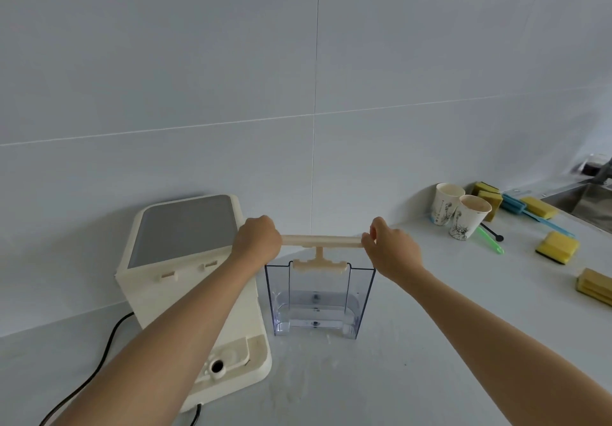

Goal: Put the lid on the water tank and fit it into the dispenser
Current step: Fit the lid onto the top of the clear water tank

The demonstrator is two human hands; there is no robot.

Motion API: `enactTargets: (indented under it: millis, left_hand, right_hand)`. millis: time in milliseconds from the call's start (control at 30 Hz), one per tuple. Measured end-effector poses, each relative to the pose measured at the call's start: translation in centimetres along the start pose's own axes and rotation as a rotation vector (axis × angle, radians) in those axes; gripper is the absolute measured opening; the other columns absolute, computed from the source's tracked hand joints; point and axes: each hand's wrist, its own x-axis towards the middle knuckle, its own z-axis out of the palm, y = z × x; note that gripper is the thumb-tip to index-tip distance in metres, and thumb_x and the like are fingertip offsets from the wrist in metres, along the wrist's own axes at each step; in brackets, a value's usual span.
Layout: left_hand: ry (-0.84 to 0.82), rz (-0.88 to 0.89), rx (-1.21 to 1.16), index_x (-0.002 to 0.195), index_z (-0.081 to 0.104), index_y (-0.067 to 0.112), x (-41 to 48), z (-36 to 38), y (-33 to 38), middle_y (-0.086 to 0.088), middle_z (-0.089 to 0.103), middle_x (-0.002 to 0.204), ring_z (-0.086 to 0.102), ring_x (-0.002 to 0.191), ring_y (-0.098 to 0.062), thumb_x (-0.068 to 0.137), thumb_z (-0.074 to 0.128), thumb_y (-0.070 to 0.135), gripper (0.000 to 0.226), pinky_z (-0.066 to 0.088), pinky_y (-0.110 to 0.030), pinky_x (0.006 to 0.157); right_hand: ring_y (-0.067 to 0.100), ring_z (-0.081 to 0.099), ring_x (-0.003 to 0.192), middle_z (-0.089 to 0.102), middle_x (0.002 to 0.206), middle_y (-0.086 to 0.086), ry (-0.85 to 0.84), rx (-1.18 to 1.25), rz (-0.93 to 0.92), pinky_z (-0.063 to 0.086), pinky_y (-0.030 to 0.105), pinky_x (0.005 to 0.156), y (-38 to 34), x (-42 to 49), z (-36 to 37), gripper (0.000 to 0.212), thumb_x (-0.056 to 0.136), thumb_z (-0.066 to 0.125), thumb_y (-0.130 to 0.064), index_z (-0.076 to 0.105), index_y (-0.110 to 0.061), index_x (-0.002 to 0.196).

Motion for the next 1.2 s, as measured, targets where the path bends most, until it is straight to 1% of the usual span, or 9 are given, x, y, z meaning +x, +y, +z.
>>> enactTargets:
  millis: [167, 367, 633, 733, 833, 900, 1000, 1100, 1200]
  left_hand:
    - [0.003, 0.059, 0.183, 0.054, 0.026, 0.009, -1.3, 0.9, -0.4, -0.004, 0.029, 0.060, 0.037, 0.056, -0.025, 0.086, 0.037, -0.004, 0.036, 0.034, -0.031, 0.065]
    - [0.007, 0.112, 0.267, 0.053, 0.023, 0.012, -2.1, 2.5, -1.6, -0.006, 0.040, 0.063, 0.039, 0.057, -0.025, 0.090, 0.039, 0.004, 0.041, 0.022, -0.025, 0.043]
    - [0.088, 0.095, 0.150, 0.050, 0.024, 0.009, -2.8, 3.1, -2.3, -0.005, 0.029, 0.050, 0.025, 0.046, -0.015, 0.091, 0.038, 0.013, 0.044, 0.017, -0.025, 0.042]
    - [0.092, 0.017, 0.020, 0.052, 0.030, 0.008, -3.2, 3.6, -2.4, -0.004, 0.034, 0.051, 0.038, 0.056, -0.024, 0.089, 0.040, 0.021, 0.041, 0.021, -0.024, 0.044]
    - [0.055, -0.209, -0.418, 0.076, 0.052, 0.000, -3.7, 4.3, -2.6, -0.011, 0.047, 0.068, 0.049, 0.079, -0.034, 0.083, 0.048, 0.029, 0.030, 0.037, -0.030, 0.060]
    - [0.007, -0.356, -0.773, 0.111, 0.056, -0.002, -4.2, 5.0, -2.6, -0.016, 0.058, 0.094, 0.053, 0.094, -0.035, 0.077, 0.054, 0.035, 0.050, 0.040, -0.033, 0.071]
    - [-0.125, -0.500, -1.067, 0.140, 0.037, 0.012, -4.6, 6.2, -2.4, -0.009, 0.042, 0.142, 0.043, 0.125, -0.029, 0.081, 0.060, 0.036, 0.067, 0.037, -0.040, 0.097]
    - [-0.225, -0.589, -1.206, 0.148, 0.020, 0.020, -4.4, 6.6, -2.0, -0.004, 0.024, 0.155, 0.027, 0.140, -0.028, 0.076, 0.066, 0.046, 0.089, 0.026, -0.045, 0.114]
    - [-0.246, -0.652, -1.234, 0.150, 0.000, 0.024, -4.0, 7.0, -1.3, -0.003, 0.011, 0.159, 0.016, 0.145, -0.030, 0.079, 0.062, 0.050, 0.098, 0.016, -0.051, 0.117]
  right_hand:
    - [0.028, 0.046, 0.065, 0.038, 0.055, 0.001, -0.027, -0.149, -0.073, 0.032, 0.030, 0.057, 0.5, -1.0, 1.0, 0.013, 0.094, 0.029, -0.026, 0.031, -0.014, 0.090]
    - [0.028, 0.047, 0.066, 0.050, 0.070, 0.007, -0.074, -0.262, -0.109, 0.035, 0.029, 0.058, 0.5, -1.7, 1.6, 0.026, 0.095, 0.026, -0.026, 0.039, -0.010, 0.111]
    - [0.028, 0.049, 0.070, 0.063, 0.087, 0.014, -0.078, -0.264, -0.094, 0.037, 0.030, 0.062, 0.1, -1.4, 1.2, 0.031, 0.095, 0.027, -0.029, 0.037, -0.011, 0.119]
    - [0.029, 0.051, 0.077, 0.064, 0.100, 0.015, -0.082, -0.155, -0.020, 0.039, 0.032, 0.066, -0.2, -0.2, 0.8, 0.036, 0.095, 0.028, -0.034, 0.035, -0.013, 0.124]
    - [0.026, 0.052, 0.084, 0.061, 0.105, 0.012, -0.130, 0.067, 0.073, 0.041, 0.034, 0.071, -0.5, 1.1, 1.0, 0.044, 0.094, 0.032, -0.037, 0.033, -0.015, 0.131]
    - [0.025, 0.050, 0.088, 0.059, 0.111, 0.014, -0.173, 0.205, 0.102, 0.042, 0.036, 0.076, -0.6, 1.6, 1.4, 0.050, 0.092, 0.037, -0.037, 0.031, -0.012, 0.135]
    - [0.030, 0.050, 0.110, 0.050, 0.133, 0.018, -0.247, 0.319, 0.139, 0.039, 0.034, 0.084, -0.6, 2.1, 1.8, 0.057, 0.092, 0.043, -0.036, 0.028, -0.010, 0.141]
    - [0.031, 0.042, 0.129, 0.041, 0.145, 0.016, -0.308, 0.361, 0.174, 0.036, 0.034, 0.096, -0.8, 2.6, 2.0, 0.062, 0.091, 0.046, -0.037, 0.026, -0.011, 0.144]
    - [0.029, 0.041, 0.131, 0.042, 0.145, 0.013, -0.344, 0.377, 0.175, 0.034, 0.033, 0.100, -1.3, 2.8, 2.1, 0.059, 0.091, 0.046, -0.037, 0.031, -0.012, 0.142]
